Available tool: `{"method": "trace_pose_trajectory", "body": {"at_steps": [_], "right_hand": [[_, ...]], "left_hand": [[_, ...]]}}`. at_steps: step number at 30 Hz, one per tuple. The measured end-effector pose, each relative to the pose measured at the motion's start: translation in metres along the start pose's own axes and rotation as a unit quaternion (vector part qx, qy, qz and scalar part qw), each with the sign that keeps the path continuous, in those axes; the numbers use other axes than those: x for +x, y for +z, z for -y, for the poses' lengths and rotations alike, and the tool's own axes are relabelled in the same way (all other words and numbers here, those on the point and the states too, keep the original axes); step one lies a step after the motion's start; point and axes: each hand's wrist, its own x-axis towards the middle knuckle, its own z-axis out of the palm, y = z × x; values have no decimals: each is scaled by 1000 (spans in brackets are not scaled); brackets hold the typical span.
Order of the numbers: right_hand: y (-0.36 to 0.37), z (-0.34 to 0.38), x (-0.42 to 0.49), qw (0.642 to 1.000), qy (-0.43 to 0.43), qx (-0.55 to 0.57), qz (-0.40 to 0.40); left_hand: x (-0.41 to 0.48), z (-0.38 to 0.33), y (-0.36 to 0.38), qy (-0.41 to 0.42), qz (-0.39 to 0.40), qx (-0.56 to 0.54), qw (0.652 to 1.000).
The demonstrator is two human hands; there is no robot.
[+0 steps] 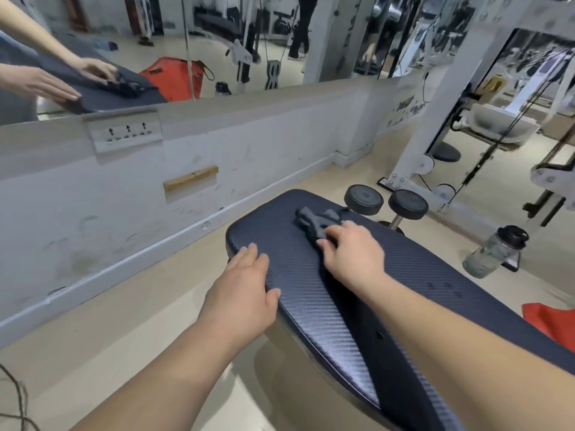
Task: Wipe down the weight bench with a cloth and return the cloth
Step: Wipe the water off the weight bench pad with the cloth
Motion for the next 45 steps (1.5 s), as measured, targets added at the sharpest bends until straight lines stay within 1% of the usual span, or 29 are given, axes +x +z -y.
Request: {"method": "trace_pose_trajectory", "body": {"at_steps": [2, 4, 6, 7, 9, 10, 12, 13, 14, 16, 17, 20, 22, 23, 24, 26, 29, 31, 32, 34, 35, 36, 37, 38, 41, 42, 43, 44, 45], "right_hand": [[-3, 11, -31, 997, -73, 40, 3], [-10, 11, -66, 986, -152, 73, 11], [-21, 2, -82, 977, -192, 85, 47], [-26, -2, -85, 974, -199, 87, 73], [-40, -11, -86, 965, -177, 144, 129], [-50, -16, -87, 957, -141, 203, 154], [-73, -30, -95, 929, -33, 315, 192], [-81, -42, -103, 920, 13, 348, 179], [-85, -55, -111, 919, 49, 362, 149], [-91, -82, -124, 929, 103, 343, 92], [-93, -93, -130, 938, 119, 314, 79], [-101, -114, -138, 970, 119, 194, 85], [-106, -123, -140, 978, 109, 147, 102], [-108, -127, -140, 979, 108, 134, 109], [-110, -132, -140, 979, 109, 127, 116], [-114, -142, -138, 976, 111, 133, 128], [-121, -152, -130, 971, 118, 170, 122], [-120, -155, -123, 966, 121, 195, 120], [-118, -157, -122, 963, 124, 205, 125], [-115, -159, -122, 957, 132, 219, 134], [-114, -161, -122, 955, 137, 223, 137], [-113, -162, -123, 954, 139, 226, 138], [-113, -162, -123, 953, 140, 231, 139], [-113, -161, -123, 952, 139, 237, 138], [-113, -156, -121, 946, 139, 268, 121], [-113, -154, -121, 945, 138, 274, 113], [-114, -153, -121, 945, 137, 278, 104], [-114, -152, -121, 946, 136, 280, 95], [-115, -152, -122, 945, 136, 283, 88]], "left_hand": [[4, -4, 3, 33, -13, 0, 999], [5, -8, 4, 83, -21, 14, 996], [4, -15, 5, 165, -12, 24, 986], [3, -19, 6, 203, 5, 20, 979], [-4, -30, 10, 234, 30, -2, 972], [-6, -32, 13, 240, 26, -4, 970], [-5, -34, 18, 257, -4, 32, 966], [-4, -33, 19, 257, -18, 58, 964], [-2, -33, 21, 253, -28, 80, 964], [5, -35, 27, 234, -45, 116, 964], [7, -39, 30, 213, -58, 136, 966], [13, -63, 38, 107, -81, 186, 973], [12, -85, 43, 43, -63, 195, 978], [8, -98, 46, 27, -51, 199, 978], [2, -111, 51, 26, -40, 208, 977], [-16, -139, 62, 56, -18, 216, 975], [-44, -159, 77, 143, 12, 208, 968], [-38, -150, 75, 160, -10, 234, 959], [-28, -142, 72, 145, -30, 249, 957], [-10, -128, 59, 73, -55, 271, 958], [-6, -127, 55, 33, -54, 267, 961], [-8, -131, 56, 12, -47, 269, 962], [-15, -140, 60, 13, -37, 275, 961], [-26, -152, 66, 35, -21, 278, 960], [-73, -190, 83, 157, 60, 245, 955], [-82, -195, 87, 186, 82, 236, 950], [-80, -195, 89, 198, 86, 236, 948], [-72, -191, 87, 193, 71, 241, 949], [-60, -183, 84, 170, 48, 251, 952]]}}
